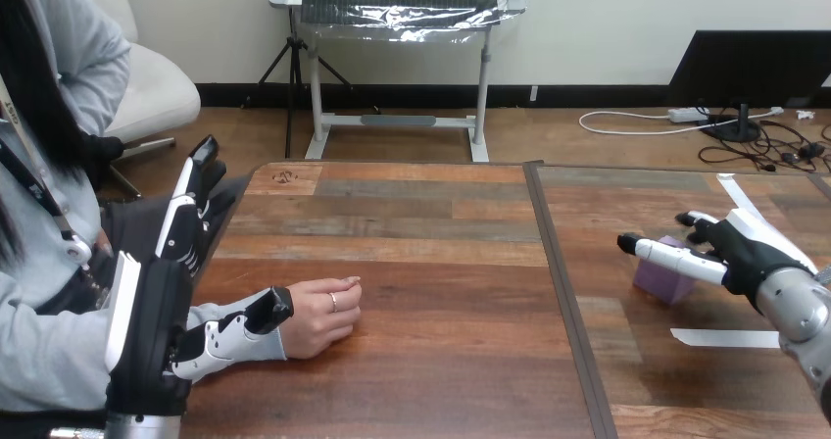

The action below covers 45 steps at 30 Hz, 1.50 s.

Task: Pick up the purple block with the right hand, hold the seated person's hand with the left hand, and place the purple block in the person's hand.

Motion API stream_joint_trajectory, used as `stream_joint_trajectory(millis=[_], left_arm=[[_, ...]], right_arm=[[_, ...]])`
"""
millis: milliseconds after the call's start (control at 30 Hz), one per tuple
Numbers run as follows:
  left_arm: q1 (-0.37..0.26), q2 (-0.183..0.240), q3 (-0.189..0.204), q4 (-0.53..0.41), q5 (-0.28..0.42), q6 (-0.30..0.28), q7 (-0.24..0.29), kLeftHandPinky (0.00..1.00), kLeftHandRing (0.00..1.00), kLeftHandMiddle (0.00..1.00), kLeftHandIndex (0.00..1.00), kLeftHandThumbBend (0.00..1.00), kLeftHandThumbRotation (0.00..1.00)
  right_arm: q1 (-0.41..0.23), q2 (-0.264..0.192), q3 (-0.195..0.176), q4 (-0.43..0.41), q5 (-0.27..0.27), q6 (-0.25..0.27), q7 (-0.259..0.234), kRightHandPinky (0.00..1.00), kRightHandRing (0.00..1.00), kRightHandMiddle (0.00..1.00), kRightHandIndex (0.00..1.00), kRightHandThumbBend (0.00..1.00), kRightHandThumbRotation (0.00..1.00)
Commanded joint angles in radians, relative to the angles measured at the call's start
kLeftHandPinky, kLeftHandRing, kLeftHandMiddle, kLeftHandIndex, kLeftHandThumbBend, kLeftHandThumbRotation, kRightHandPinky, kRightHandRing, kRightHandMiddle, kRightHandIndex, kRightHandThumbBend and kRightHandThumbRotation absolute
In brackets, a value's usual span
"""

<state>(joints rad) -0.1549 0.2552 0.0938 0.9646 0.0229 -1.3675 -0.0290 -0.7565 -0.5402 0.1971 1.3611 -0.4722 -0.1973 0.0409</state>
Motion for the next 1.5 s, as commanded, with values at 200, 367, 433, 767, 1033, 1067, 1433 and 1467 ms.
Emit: stream_joint_trajectory(millis=[200, 367, 433, 767, 1033, 1067, 1433, 1467], left_arm=[[-0.034, -0.013, -0.001, -0.067, -0.036, -0.030, -0.023, 0.91, 0.96, 0.98, 0.96, 1.00, 0.67], [-0.030, -0.013, -0.006, -0.078, -0.055, -0.023, -0.034, 0.91, 0.96, 0.98, 0.96, 1.00, 0.67], [-0.030, -0.013, -0.009, -0.079, -0.065, -0.023, -0.042, 0.91, 0.96, 0.98, 0.96, 1.00, 0.67], [-0.035, -0.015, -0.003, -0.080, -0.081, -0.027, -0.064, 0.91, 0.96, 0.98, 0.96, 1.00, 0.66], [-0.037, -0.017, 0.005, -0.081, -0.077, -0.034, -0.069, 0.91, 0.96, 0.98, 0.96, 1.00, 0.67], [-0.037, -0.017, 0.006, -0.082, -0.076, -0.034, -0.069, 0.91, 0.96, 0.98, 0.96, 1.00, 0.67], [-0.032, -0.020, 0.004, -0.098, -0.090, -0.024, -0.075, 0.91, 0.96, 0.98, 0.96, 1.00, 0.67], [-0.032, -0.020, 0.004, -0.099, -0.090, -0.024, -0.076, 0.91, 0.96, 0.98, 0.96, 1.00, 0.67]], right_arm=[[-0.025, 0.036, 0.009, -0.007, -0.004, -0.011, -0.053, 0.42, 0.52, 0.57, 0.74, 1.00, 0.90], [-0.029, 0.046, 0.011, -0.005, -0.005, 0.023, -0.053, 0.48, 0.53, 0.57, 0.66, 0.97, 0.86], [-0.029, 0.051, 0.010, -0.003, -0.004, 0.038, -0.056, 0.50, 0.53, 0.58, 0.65, 0.96, 0.83], [-0.029, 0.072, 0.009, -0.004, -0.004, 0.087, -0.094, 0.39, 0.35, 0.41, 0.44, 0.91, 0.59], [-0.034, 0.084, 0.014, -0.005, -0.008, 0.117, -0.116, 0.23, 0.27, 0.33, 0.30, 0.81, 0.36], [-0.035, 0.086, 0.013, -0.006, -0.007, 0.119, -0.120, 0.21, 0.26, 0.33, 0.29, 0.79, 0.31], [-0.036, 0.092, -0.007, -0.007, 0.015, 0.131, -0.136, 0.09, 0.15, 0.21, 0.22, 0.69, 0.02], [-0.036, 0.092, -0.009, -0.007, 0.017, 0.129, -0.140, 0.08, 0.14, 0.21, 0.22, 0.68, 0.02]])
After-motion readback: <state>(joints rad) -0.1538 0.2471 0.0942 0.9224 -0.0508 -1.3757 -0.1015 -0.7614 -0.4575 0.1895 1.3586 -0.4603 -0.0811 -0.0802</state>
